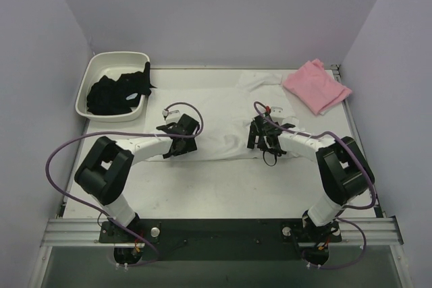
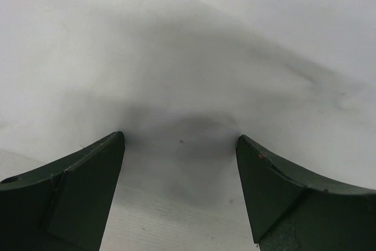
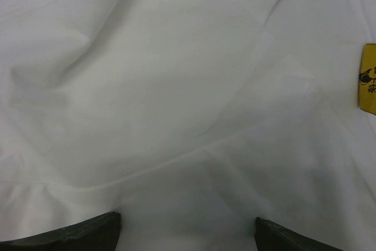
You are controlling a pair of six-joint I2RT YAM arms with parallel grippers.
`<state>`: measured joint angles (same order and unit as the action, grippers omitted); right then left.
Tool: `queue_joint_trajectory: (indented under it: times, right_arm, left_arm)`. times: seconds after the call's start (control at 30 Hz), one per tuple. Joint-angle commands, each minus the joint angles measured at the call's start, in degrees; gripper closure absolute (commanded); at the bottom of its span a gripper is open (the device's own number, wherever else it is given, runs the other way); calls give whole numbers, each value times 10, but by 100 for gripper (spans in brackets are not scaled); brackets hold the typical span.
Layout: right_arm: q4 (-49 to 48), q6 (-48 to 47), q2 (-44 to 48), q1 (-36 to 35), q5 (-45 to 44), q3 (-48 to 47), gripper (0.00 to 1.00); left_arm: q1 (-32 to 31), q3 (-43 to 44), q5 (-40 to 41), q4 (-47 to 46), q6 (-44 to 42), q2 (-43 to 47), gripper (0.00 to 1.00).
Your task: Fold and stack the t-shirts
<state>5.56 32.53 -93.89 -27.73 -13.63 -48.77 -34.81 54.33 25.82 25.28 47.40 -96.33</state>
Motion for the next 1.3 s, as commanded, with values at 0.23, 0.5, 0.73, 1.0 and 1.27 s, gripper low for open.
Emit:
queue_joint_trajectory:
  times: [0.23, 0.5, 0.73, 1.0, 1.27]
  right_arm:
    - [59, 53, 26, -5, 4, 81, 1]
    - [110, 149, 40, -68, -26, 110, 2]
    - [139, 250, 52, -146, -40, 172, 1]
    - [160, 342, 158, -227, -41, 255, 1]
    - [270, 432, 250, -330, -65, 263, 1]
  left_arm:
    - [-3, -129, -13, -1, 37, 53, 13]
    - [-63, -205, -10, 18, 113, 128, 13]
    - [-151, -244, 10, 60, 197, 174, 13]
    - [-234, -256, 36, 153, 310, 236, 13]
    - [-289, -252, 46, 254, 372, 337, 14]
